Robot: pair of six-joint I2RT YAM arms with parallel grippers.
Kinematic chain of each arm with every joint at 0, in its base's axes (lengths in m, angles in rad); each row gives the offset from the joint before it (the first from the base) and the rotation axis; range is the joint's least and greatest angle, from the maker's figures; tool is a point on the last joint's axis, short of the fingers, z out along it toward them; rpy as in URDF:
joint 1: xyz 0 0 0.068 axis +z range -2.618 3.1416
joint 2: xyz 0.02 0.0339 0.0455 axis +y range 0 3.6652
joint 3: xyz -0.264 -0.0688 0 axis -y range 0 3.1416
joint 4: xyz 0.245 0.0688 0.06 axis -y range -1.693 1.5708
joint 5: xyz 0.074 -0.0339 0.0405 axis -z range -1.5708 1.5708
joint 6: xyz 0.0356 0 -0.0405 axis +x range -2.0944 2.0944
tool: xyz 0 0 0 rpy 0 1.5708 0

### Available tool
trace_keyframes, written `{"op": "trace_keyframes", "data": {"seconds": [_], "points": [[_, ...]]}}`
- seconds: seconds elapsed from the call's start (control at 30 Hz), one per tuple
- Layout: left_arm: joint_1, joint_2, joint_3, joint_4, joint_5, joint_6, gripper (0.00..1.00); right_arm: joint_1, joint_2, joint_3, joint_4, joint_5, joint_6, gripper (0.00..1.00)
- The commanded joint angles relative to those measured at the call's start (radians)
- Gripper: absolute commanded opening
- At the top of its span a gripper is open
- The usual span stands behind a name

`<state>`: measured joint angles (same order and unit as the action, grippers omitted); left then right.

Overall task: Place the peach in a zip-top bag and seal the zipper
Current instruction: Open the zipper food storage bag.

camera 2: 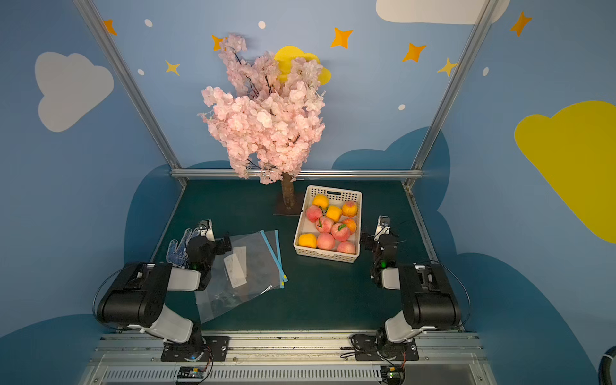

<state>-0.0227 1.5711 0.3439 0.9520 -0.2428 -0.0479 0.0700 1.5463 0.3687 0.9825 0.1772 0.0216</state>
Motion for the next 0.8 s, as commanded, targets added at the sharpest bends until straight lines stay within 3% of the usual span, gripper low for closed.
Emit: {"op": "trace_keyframes", "data": {"seconds": [0.0,0.63,0.77], "points": [[0.0,0.008,0.01,0.019,-0.004,0.013,1.0,0.007,0.015,-0.011,-0.011,0.015,-0.011,0.98],[-0.002,0.005,0.006,0.022,-0.003,0.013,1.0,0.004,0.012,-0.016,-0.006,0.004,-0.01,0.98],[-0.007,-0.043,-0.023,0.03,-0.049,-0.004,1.0,0.009,-0.031,-0.052,0.034,0.019,-0.013,0.98]]}}
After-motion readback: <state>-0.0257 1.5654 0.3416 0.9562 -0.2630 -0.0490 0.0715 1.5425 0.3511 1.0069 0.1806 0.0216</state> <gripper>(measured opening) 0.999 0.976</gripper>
